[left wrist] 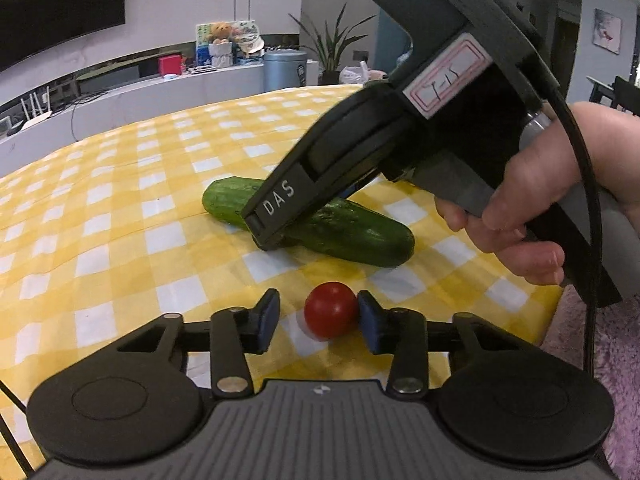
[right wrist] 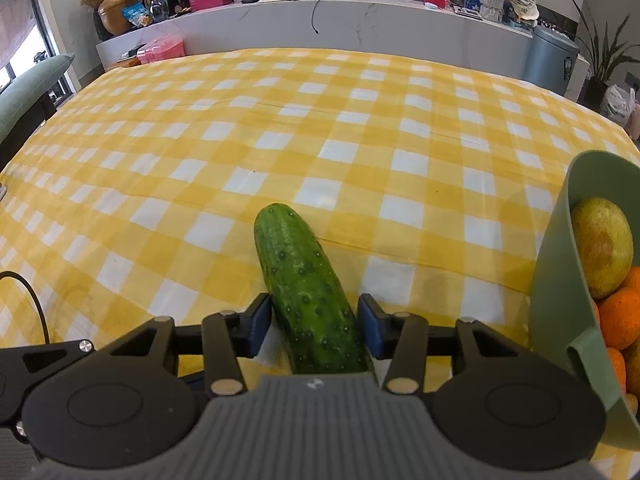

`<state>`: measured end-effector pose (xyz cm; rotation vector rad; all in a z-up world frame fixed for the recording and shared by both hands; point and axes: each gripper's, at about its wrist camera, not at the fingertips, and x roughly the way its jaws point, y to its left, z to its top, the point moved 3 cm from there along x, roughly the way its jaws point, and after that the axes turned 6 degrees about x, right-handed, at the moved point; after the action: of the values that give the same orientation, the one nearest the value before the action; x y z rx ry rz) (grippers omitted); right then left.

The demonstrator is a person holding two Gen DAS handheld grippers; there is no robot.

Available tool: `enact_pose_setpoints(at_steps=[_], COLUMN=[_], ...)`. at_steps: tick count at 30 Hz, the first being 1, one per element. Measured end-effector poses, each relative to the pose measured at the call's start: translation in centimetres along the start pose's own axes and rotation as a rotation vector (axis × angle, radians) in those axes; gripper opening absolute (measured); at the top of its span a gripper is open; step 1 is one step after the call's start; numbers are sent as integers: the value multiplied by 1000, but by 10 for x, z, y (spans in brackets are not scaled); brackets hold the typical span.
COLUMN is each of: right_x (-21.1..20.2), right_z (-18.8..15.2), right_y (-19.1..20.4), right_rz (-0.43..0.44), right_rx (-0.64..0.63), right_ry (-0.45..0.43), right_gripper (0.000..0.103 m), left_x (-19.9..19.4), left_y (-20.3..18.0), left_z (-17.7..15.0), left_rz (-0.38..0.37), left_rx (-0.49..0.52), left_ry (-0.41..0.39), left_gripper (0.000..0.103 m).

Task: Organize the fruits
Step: 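Close the left tool on the red cherry tomato while the right tool grasps the cucumber, then lift the tomato with the left tool while the right tool lifts the cucumber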

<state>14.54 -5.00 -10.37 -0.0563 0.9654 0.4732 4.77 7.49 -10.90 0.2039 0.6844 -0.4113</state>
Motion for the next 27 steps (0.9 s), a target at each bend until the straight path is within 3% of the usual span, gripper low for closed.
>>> enact_pose_setpoints(at_steps=[6,15,27], right_x=[0,-1,-12], right_z=[-1,-2,2], right_y=[3,3,-15], right_rz=[-13,-14,71], right_rx=[-38,-39,108], right_ry=[5,-5,-18], right_gripper=[43,41,38], left_x=[0,-1,-9], left_y=[2,6,24], left_z=[5,14,16], left_rz=[26,48,80], left_rx=[-32,-51,-167], left_ry=[21,25,26], left_gripper=[30,29,29])
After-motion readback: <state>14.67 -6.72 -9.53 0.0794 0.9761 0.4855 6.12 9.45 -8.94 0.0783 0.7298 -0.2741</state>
